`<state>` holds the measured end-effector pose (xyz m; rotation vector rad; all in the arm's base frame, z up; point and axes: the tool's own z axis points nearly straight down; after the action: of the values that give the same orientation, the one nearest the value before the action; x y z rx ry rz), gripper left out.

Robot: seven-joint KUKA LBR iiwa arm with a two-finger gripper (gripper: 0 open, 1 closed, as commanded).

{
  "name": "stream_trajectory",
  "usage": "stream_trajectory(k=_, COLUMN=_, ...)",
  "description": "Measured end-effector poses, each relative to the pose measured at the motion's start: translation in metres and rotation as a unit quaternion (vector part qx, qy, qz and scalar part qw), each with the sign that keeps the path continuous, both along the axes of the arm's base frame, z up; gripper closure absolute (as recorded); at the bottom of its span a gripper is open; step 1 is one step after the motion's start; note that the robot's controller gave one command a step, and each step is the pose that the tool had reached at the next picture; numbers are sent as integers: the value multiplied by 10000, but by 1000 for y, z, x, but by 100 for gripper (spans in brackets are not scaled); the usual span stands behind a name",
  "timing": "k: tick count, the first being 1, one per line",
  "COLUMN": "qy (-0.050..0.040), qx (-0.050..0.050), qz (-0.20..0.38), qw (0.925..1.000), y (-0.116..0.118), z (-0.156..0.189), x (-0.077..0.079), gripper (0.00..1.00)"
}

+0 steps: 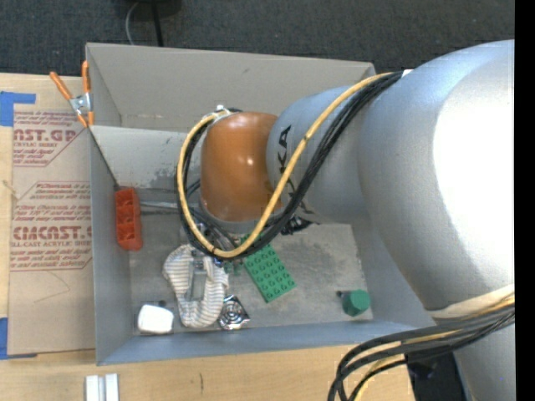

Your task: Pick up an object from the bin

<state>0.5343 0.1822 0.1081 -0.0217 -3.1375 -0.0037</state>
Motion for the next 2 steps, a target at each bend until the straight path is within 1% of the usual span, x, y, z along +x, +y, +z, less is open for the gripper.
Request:
stream_trajectory(k=1, qy=-60, qx=22, qz=6, qw=10000, y=2, z=44, x=3, gripper=0)
stream_trajectory(k=2, qy=-96, qx=37, qz=-202, qw=9997, y=-11, z=19, x=16, gripper=0)
